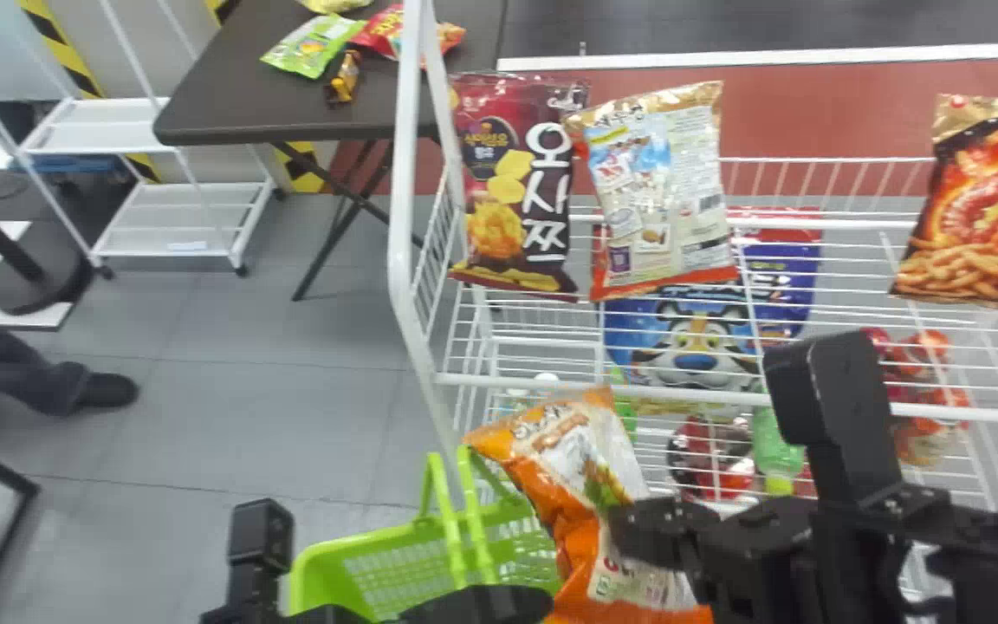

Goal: Hold basket handle with left hand then pick Gamjakkang with right hand and place into basket

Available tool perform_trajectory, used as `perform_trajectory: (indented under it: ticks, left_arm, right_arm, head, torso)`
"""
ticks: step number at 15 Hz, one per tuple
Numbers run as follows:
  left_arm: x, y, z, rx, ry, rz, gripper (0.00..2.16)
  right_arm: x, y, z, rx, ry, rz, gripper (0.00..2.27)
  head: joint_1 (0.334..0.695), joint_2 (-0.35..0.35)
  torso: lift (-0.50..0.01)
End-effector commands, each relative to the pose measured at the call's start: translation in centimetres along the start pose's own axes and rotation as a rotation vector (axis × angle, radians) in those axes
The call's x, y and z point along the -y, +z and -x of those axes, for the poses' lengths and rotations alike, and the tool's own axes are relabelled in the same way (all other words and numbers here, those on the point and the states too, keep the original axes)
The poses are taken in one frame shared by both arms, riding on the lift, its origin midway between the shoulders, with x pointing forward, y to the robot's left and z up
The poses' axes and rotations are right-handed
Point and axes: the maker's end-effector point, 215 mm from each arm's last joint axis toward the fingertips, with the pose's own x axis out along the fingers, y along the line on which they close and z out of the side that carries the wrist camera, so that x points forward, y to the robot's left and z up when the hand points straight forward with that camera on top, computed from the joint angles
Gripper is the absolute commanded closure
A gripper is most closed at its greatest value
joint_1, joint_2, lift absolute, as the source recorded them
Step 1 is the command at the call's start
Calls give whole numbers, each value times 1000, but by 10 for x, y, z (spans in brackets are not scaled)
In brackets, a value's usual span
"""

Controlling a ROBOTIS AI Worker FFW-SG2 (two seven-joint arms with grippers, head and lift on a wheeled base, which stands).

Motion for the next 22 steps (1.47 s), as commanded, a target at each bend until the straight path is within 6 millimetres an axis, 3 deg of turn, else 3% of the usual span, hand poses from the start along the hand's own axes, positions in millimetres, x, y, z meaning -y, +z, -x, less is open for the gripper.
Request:
perform_trajectory:
  ticks: [1,3,4,5,6,9,11,13,15,18,19,22]
  left_arm:
    - [1,1,0,0,-5,-1,2145]
    - [3,1,-1,0,-9,-1,2145]
    - [3,2,0,4,-10,-5,2145]
    - [3,2,0,4,-10,-5,2145]
    - [4,2,0,4,-13,-5,2145]
    - [2,2,1,9,-13,2,2145]
    - [2,2,2,10,-19,6,2145]
    - [1,2,3,14,-25,14,2145]
    - [1,2,3,15,-27,17,2145]
    - [1,3,3,21,-34,22,2145]
    - [0,3,3,22,-35,24,2148]
    - [-1,4,3,29,-37,25,2145]
  right_arm:
    - [-20,-34,-24,-97,32,23,2243]
    - [-27,-56,-39,-158,37,33,2118]
    - [-26,-63,-43,-179,33,41,1706]
    - [-24,-68,-45,-193,22,48,647]
    - [-20,-69,-45,-196,13,51,-2]
    - [-7,-74,-36,-195,-11,44,63]
    - [10,-33,-36,-41,-56,51,73]
    - [42,2,-30,79,-153,85,73]
    - [79,61,-6,317,-254,110,73]
    - [147,108,42,568,-423,160,76]
    - [166,116,60,646,-473,175,76]
    - [218,83,81,682,-566,122,76]
  head:
    - [695,222]
    - [695,265]
    - [695,288]
    - [695,306]
    - [695,327]
    - [695,320]
    - [695,299]
    - [695,273]
    - [695,202]
    - [695,122]
    - [695,51]
    - [695,-70]
  torso:
    - [-17]
    - [-17]
    - [-17]
    - [-17]
    - [-17]
    - [-17]
    - [-17]
    - [-17]
    - [-17]
    - [-17]
    - [-17]
    - [-17]
